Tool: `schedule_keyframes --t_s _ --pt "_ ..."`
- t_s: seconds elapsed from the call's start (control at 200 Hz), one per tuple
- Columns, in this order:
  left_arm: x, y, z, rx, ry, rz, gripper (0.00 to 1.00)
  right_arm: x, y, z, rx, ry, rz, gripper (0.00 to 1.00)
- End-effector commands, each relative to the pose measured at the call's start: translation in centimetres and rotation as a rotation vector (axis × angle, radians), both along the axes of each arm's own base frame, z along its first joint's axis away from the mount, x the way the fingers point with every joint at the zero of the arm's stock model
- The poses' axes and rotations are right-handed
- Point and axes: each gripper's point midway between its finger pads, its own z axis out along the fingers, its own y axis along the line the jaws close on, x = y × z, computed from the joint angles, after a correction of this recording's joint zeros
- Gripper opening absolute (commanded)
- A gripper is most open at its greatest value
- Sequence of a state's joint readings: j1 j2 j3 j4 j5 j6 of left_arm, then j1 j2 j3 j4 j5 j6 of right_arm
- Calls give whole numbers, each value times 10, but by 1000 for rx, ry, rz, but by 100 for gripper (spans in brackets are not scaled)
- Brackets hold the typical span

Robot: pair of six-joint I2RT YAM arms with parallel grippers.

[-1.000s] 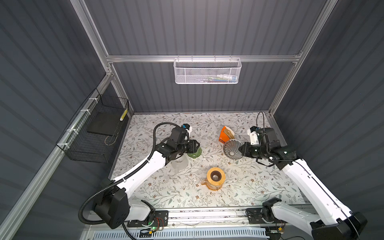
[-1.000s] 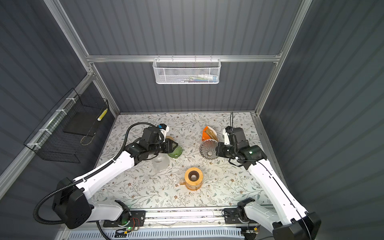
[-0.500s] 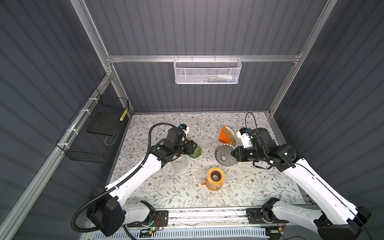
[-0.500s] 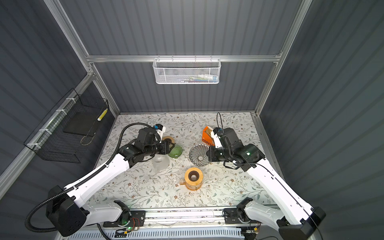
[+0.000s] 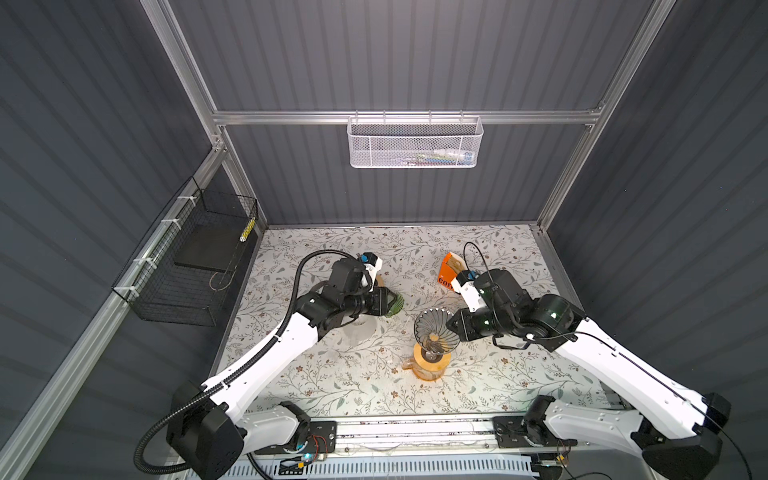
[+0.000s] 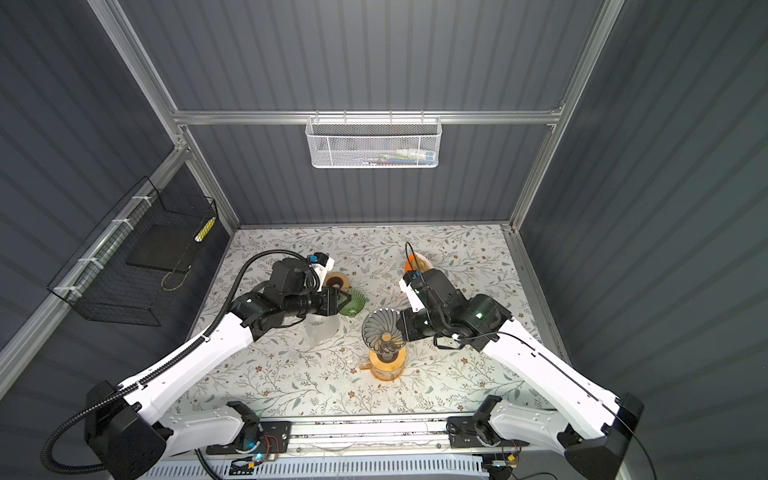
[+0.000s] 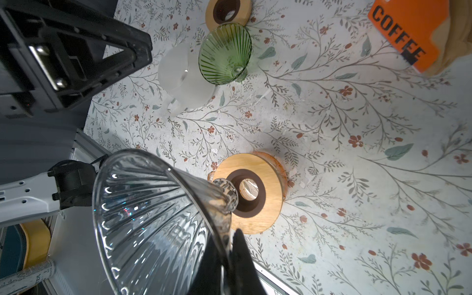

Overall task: Place the coffee filter in the dripper
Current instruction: 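Lift the clear dripper and carry it over the ring on the pitcher, then lower the clear dripper onto the ring while the left gripper grips its rim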

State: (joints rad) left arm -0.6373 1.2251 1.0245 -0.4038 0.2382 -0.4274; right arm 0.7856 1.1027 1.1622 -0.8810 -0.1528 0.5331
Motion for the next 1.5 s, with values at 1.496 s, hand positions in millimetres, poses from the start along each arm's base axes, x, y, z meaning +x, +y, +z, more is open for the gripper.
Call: schedule_keyframes --t_s 1.496 --pt "-99 -38 -33 -61 233 -353 34 -2 2 -85 -33 131 -87 0"
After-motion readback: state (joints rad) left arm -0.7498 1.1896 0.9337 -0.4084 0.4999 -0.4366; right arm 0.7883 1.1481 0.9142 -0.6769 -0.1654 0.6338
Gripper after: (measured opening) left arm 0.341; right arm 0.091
